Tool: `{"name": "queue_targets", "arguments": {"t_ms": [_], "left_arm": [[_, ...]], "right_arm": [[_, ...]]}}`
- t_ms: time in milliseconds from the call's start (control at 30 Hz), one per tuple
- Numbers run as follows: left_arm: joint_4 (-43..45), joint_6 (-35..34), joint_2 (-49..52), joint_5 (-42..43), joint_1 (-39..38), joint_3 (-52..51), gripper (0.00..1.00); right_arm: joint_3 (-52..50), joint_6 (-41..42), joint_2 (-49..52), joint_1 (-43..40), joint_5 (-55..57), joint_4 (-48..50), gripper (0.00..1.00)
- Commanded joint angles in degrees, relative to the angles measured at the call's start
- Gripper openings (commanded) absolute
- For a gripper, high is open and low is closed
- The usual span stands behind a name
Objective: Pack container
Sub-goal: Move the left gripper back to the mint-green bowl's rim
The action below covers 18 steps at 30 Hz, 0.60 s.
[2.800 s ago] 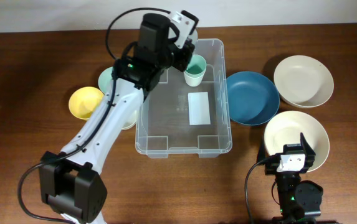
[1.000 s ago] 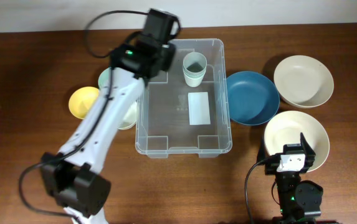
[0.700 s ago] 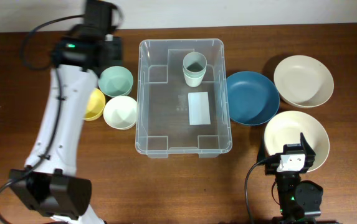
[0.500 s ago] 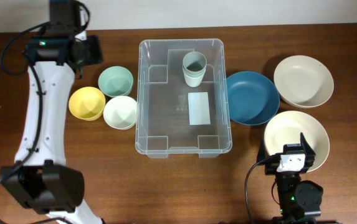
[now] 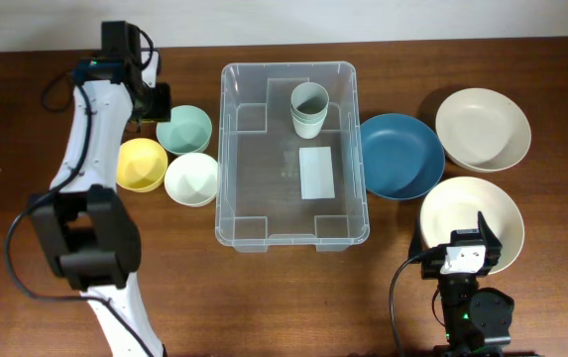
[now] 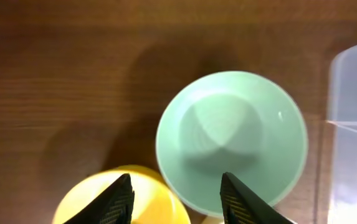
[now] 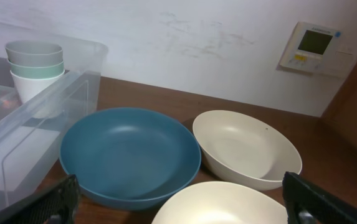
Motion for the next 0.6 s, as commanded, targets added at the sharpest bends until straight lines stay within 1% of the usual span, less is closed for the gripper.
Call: {"name": "queue_targets", "arguments": {"t_ms": [0,333,567], "left_arm": [[0.5,2.1,3.1,1.1,0.1,0.8,0.47],[4.0,2.1,7.2,0.9,0.2,0.8,0.47],[4.9,2.1,9.3,0.9,0.3,0.8,0.47]], "right_arm": [[-0.3,0.0,-0.3,-0.4,0.9,-0.3,0.99],[-0.3,0.0,-0.3,-0.4,0.9,-0.3,0.99],[-0.3,0.0,-0.3,-0.4,0.9,-0.3,0.99]]}}
